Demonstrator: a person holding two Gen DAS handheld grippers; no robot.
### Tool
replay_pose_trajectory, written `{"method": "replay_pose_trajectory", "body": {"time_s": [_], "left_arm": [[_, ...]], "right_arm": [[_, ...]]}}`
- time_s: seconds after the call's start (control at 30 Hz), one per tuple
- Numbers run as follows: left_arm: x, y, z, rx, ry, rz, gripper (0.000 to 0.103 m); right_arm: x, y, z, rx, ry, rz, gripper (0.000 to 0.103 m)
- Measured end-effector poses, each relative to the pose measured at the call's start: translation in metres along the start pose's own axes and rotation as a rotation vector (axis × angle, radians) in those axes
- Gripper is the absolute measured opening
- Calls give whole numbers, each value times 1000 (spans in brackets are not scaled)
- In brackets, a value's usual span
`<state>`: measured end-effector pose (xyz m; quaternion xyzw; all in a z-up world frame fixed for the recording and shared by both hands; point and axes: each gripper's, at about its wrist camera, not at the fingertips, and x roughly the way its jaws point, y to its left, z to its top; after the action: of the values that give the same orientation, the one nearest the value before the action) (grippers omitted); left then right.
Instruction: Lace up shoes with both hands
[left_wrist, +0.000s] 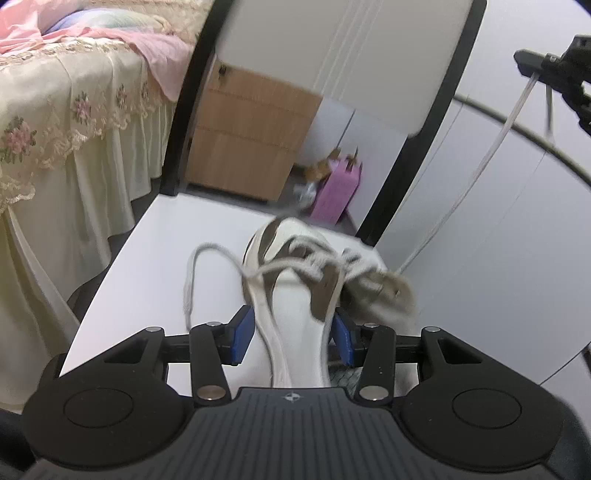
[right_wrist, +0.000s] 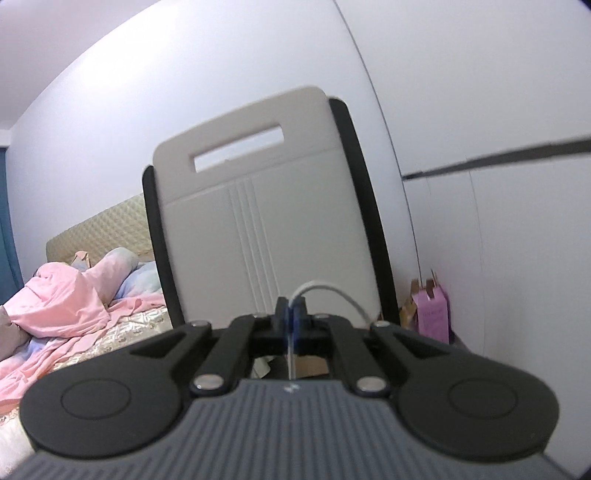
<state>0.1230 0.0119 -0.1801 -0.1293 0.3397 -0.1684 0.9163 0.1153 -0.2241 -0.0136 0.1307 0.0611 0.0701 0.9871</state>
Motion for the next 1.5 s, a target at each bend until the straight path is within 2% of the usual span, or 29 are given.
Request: {"method": "replay_pose_trajectory", "body": {"time_s": [0.1, 0.23, 0.37, 0.47, 0.57, 0.67, 0.87, 0.97, 1.07, 1.17, 1.23, 1.3, 1.5], "left_arm": [[-8, -1, 3, -6, -37, -30, 59], [-15, -7, 3, 30, -63, -61, 59], [-21, -16, 3, 80, -86, -88, 59], [-25, -23, 2, 112, -106, -108, 59], [-30, -31, 1, 149, -138, -131, 59], [-36, -35, -1, 163, -160, -191, 59], [-50, -50, -5, 246, -234, -280, 59], [-52, -57, -9, 291, -245, -284, 58], [-50, -62, -11, 317, -237, -299, 55], [-50, -66, -13, 332, -234, -318, 43], [-46, -68, -14, 334, -222, -315, 19], [-43, -65, -13, 305, -209, -324, 8], [-36, -53, -7, 220, -185, -356, 6]], "right_arm": [[1, -3, 24, 11, -15, -7, 3], [1, -5, 57, -8, -27, -2, 3], [-1, 1, 84, -94, -28, 8, 3], [0, 4, 94, -115, -19, 32, 3], [-3, 8, 95, -149, 32, 73, 3], [-6, 12, 79, -161, 131, 126, 3], [-7, 15, 18, -150, 397, 198, 3], [-10, 14, -8, -131, 480, 217, 3], [-15, 9, -27, -59, 550, 235, 3], [-18, 12, -40, -63, 579, 246, 3], [-18, 18, -49, -90, 580, 262, 3], [-16, 18, -53, -66, 593, 283, 3], [-12, 11, -58, -46, 579, 272, 5]]}}
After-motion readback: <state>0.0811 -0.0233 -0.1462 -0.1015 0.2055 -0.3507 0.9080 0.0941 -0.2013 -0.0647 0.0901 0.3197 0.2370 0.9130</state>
